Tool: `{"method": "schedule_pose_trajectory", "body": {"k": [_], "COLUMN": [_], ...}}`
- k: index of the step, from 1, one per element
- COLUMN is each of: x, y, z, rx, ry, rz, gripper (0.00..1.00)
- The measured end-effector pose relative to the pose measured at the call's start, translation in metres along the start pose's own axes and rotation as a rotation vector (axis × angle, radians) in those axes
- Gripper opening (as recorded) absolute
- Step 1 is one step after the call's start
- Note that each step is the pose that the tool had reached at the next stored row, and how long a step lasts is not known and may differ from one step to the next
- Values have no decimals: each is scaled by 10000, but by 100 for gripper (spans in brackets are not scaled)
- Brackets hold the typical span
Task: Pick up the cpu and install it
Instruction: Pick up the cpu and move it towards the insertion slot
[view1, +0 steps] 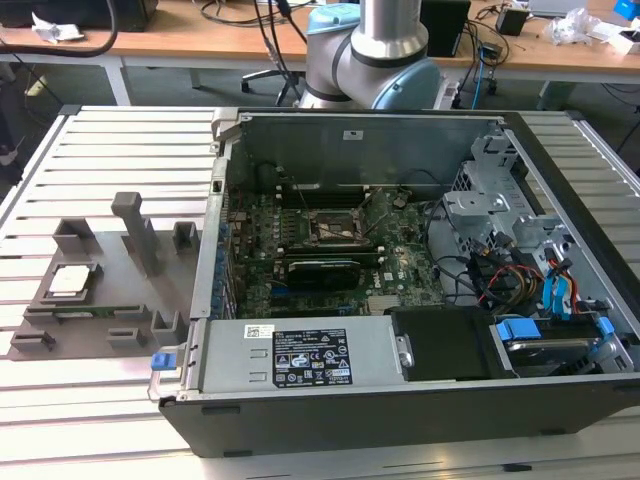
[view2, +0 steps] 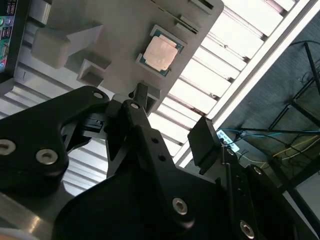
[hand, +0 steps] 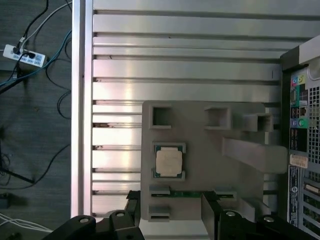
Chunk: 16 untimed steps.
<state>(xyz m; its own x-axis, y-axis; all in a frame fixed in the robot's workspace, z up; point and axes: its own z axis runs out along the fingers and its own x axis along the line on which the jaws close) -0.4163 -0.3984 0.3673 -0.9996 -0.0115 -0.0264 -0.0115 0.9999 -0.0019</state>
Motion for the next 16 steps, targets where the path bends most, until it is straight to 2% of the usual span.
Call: {"method": "schedule_pose_trajectory", "body": {"k": [16], "x": [5], "y": [0], "z": [171], "rx": [0], "ry": [0], "rz": [0], "gripper": [60]}}
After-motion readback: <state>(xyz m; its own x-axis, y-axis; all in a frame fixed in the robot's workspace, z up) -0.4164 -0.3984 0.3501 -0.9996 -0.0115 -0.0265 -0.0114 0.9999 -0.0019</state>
